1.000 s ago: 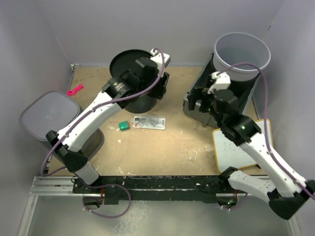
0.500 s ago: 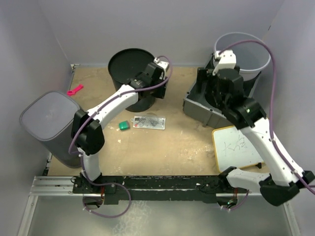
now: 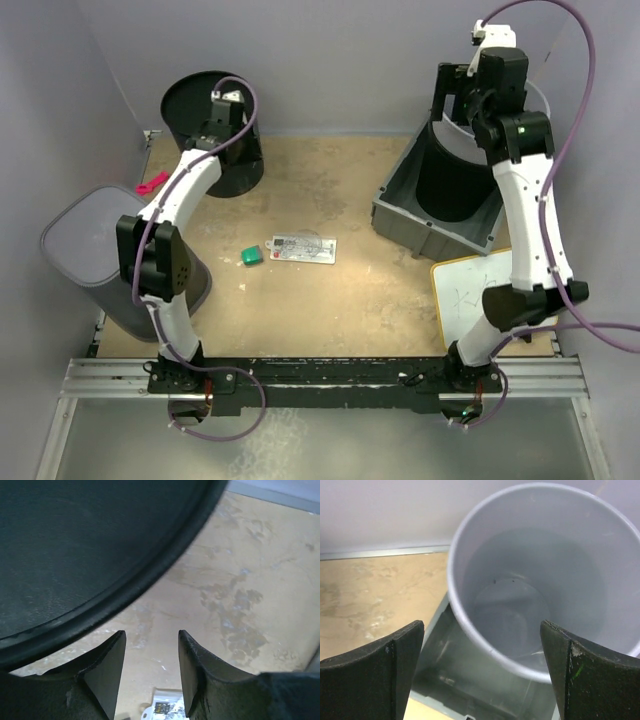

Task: Turn the large container upside down

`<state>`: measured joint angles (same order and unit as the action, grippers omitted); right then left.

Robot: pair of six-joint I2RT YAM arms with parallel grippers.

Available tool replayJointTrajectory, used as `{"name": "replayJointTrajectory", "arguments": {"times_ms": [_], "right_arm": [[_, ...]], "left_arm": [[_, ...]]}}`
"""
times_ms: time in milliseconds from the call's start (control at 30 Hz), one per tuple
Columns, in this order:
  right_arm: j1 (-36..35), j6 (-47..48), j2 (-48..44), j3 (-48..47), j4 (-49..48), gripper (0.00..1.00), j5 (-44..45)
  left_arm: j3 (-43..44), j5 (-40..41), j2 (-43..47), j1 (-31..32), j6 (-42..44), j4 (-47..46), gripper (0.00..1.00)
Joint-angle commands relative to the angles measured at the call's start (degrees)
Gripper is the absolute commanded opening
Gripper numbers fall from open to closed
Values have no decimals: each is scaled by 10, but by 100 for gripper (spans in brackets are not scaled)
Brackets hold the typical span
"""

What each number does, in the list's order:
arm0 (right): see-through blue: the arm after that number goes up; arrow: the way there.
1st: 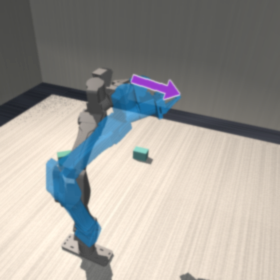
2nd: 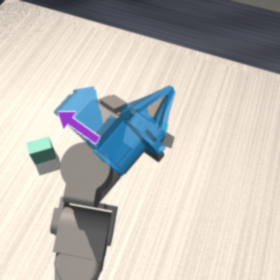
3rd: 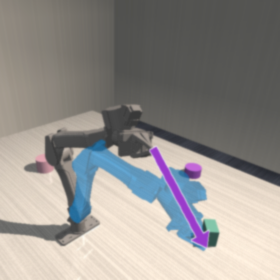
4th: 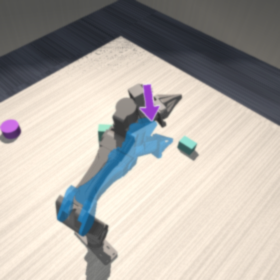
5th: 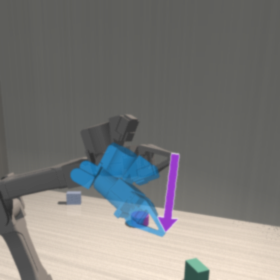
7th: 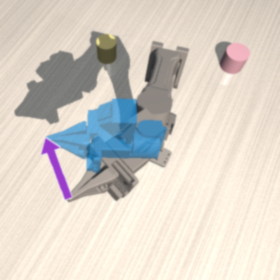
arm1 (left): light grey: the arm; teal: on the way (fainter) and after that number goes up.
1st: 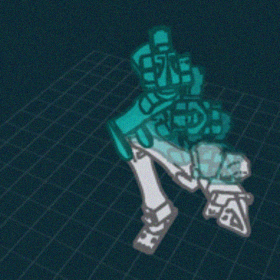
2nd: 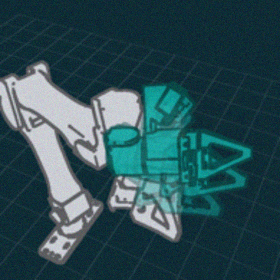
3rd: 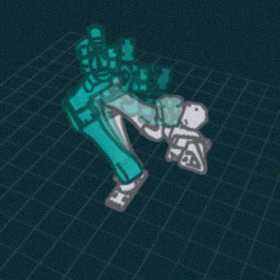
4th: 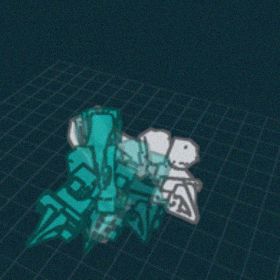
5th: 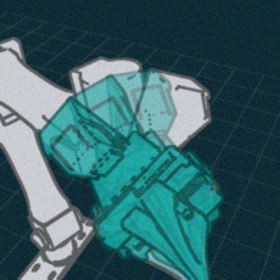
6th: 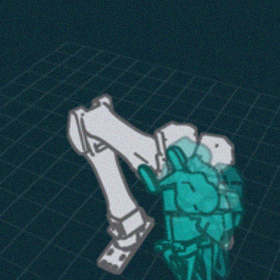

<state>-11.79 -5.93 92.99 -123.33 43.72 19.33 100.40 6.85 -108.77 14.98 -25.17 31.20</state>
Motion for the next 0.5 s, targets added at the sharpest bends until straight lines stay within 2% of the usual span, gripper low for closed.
{"name": "replayJointTrajectory", "arguments": {"times_ms": [0,133,233,367,467], "right_arm": [[39,16,47,-55,53,99,-62],[49,27,90,-74,62,91,-76],[50,33,111,-82,64,79,-84],[50,34,123,-90,65,54,-93],[50,36,116,-95,59,25,-87]], "left_arm": [[-8,-22,31,-6,-12,0,44],[-60,-45,92,-3,-9,-7,44],[-94,-51,146,9,-6,-15,44],[-107,-48,193,39,-2,-6,44],[-102,-48,207,58,-4,-1,45]]}}
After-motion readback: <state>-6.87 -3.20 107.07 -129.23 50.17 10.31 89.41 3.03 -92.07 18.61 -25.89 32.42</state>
